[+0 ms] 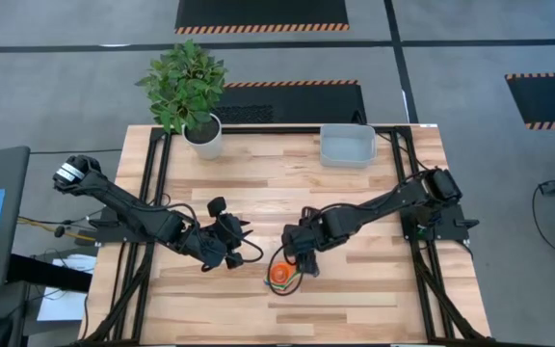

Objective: Nest measuring cups in basket
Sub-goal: Stack the dark blue measuring cup on top of the orange measuring cup, then adjust the stacked measuring cups, then stack the dark blue measuring cup on top of the orange measuring cup

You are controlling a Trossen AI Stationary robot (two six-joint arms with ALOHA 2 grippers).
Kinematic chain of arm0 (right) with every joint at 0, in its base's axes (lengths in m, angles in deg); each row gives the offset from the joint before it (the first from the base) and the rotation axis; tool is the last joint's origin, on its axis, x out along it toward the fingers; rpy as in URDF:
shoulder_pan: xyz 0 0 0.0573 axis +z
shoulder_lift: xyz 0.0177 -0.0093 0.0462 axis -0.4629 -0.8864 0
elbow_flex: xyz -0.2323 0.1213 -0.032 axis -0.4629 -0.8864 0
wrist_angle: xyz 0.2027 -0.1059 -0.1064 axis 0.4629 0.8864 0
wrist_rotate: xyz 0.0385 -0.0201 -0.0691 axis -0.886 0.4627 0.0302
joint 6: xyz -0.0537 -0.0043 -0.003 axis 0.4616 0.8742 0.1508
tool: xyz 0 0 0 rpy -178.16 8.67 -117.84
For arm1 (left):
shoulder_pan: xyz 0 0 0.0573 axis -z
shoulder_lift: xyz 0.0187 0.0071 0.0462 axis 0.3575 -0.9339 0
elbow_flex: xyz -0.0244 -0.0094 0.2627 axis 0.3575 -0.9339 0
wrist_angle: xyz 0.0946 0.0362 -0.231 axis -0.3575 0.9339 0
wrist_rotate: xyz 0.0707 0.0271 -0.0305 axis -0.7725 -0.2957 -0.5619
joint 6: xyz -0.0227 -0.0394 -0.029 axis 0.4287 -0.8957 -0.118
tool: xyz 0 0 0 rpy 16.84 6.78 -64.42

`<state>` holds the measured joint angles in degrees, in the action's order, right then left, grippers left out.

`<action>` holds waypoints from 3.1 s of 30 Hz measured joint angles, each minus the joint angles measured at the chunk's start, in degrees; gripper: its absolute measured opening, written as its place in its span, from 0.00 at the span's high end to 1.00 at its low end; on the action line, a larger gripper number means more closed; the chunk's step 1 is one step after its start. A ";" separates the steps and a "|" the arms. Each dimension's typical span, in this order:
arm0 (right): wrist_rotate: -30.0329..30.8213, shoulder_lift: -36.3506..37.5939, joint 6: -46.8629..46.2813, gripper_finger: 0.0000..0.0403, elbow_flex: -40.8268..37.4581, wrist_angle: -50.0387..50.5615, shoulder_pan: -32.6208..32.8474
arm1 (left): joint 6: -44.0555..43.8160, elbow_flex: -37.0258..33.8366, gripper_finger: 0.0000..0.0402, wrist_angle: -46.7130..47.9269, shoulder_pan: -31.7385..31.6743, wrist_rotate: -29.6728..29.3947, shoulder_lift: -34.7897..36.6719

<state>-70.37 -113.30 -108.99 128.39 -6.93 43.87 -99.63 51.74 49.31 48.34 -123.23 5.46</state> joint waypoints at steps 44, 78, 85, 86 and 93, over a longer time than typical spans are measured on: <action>-10.19 0.87 -13.74 0.46 -13.57 -20.58 7.43 | 6.86 -22.80 0.77 -32.96 0.09 24.20 -0.02; -1.12 2.01 -12.47 0.51 -14.05 -13.54 -2.51 | 6.65 -22.82 0.77 -30.91 0.09 17.85 -0.02; 1.89 1.99 -15.09 0.50 -16.23 -15.63 -1.43 | 10.57 -22.82 0.77 -30.07 0.11 15.24 -0.02; 1.40 1.99 -15.15 0.50 -16.93 -16.66 -1.40 | 11.42 -22.82 0.77 -29.96 0.09 14.99 -0.02; 0.97 1.99 -15.97 0.53 -17.94 -17.21 -1.40 | 13.16 -22.82 0.77 -29.89 0.09 11.15 -0.02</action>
<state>-69.39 -111.31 -124.96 110.45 -24.14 42.47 -86.47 28.93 19.42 48.43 -112.08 5.44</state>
